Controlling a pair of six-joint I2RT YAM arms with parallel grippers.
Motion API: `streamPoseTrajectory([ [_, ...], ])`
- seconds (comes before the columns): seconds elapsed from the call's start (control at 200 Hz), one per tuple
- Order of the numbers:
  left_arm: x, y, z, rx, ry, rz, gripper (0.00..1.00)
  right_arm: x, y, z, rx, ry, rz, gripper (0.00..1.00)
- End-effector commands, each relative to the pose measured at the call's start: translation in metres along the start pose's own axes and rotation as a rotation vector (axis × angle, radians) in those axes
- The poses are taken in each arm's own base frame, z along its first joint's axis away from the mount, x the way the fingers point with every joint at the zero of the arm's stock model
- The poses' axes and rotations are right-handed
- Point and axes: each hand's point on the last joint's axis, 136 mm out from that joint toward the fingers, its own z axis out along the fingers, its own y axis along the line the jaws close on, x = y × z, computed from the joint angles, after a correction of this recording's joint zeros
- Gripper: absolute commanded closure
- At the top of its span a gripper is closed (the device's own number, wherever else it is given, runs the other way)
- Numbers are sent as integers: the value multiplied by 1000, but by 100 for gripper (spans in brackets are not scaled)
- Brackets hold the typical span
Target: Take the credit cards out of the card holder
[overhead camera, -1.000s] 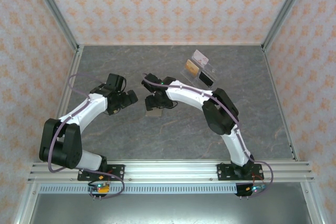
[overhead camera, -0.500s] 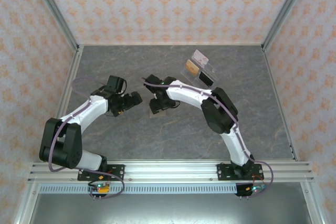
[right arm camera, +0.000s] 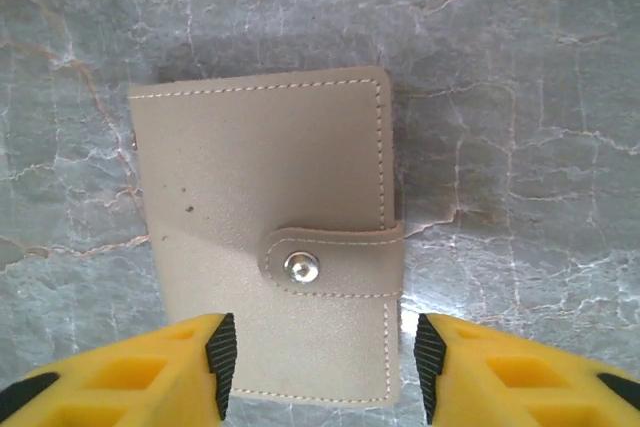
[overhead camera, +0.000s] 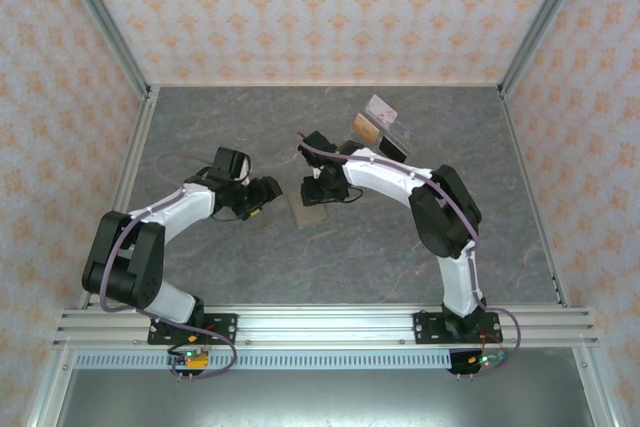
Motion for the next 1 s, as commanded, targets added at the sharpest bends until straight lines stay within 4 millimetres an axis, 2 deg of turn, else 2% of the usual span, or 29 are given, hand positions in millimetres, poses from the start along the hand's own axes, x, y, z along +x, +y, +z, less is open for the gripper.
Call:
streamPoseTrajectory([
  [0.0,5,-19,12,82,30,-10,37,-6,-17,-4,34,-28,82,53],
  [0.385,15,-31,42,125,97,-30,51,4,-27,17,73,40,95,58],
  [0.691,16,-32,49,131,117,-42,54,9,-31,27,76,66,111,58],
  [0.996,16,-52,49,221,138,-29,56,13,-34,32,56,85,140,59],
])
